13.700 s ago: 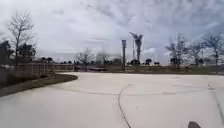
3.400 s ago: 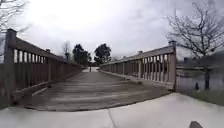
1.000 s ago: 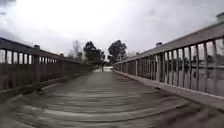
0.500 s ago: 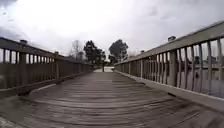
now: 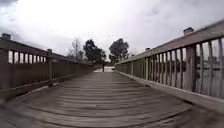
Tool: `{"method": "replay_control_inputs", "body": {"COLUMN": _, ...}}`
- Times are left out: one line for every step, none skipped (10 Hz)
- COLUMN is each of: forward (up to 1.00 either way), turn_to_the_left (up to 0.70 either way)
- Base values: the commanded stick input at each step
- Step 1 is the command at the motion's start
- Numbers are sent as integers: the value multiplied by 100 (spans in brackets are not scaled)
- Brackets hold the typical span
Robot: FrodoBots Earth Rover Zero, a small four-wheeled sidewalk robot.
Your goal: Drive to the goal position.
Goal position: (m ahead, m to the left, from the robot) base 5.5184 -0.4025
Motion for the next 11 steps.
{"method": "replay_control_inputs", "body": {"forward": 85, "turn_to_the_left": 0}}
{"method": "replay_control_inputs", "body": {"forward": 85, "turn_to_the_left": 0}}
{"method": "replay_control_inputs", "body": {"forward": 85, "turn_to_the_left": 0}}
{"method": "replay_control_inputs", "body": {"forward": 85, "turn_to_the_left": 0}}
{"method": "replay_control_inputs", "body": {"forward": 85, "turn_to_the_left": 0}}
{"method": "replay_control_inputs", "body": {"forward": 85, "turn_to_the_left": 0}}
{"method": "replay_control_inputs", "body": {"forward": 85, "turn_to_the_left": 0}}
{"method": "replay_control_inputs", "body": {"forward": 85, "turn_to_the_left": 0}}
{"method": "replay_control_inputs", "body": {"forward": 85, "turn_to_the_left": 0}}
{"method": "replay_control_inputs", "body": {"forward": 85, "turn_to_the_left": 0}}
{"method": "replay_control_inputs", "body": {"forward": 85, "turn_to_the_left": 0}}
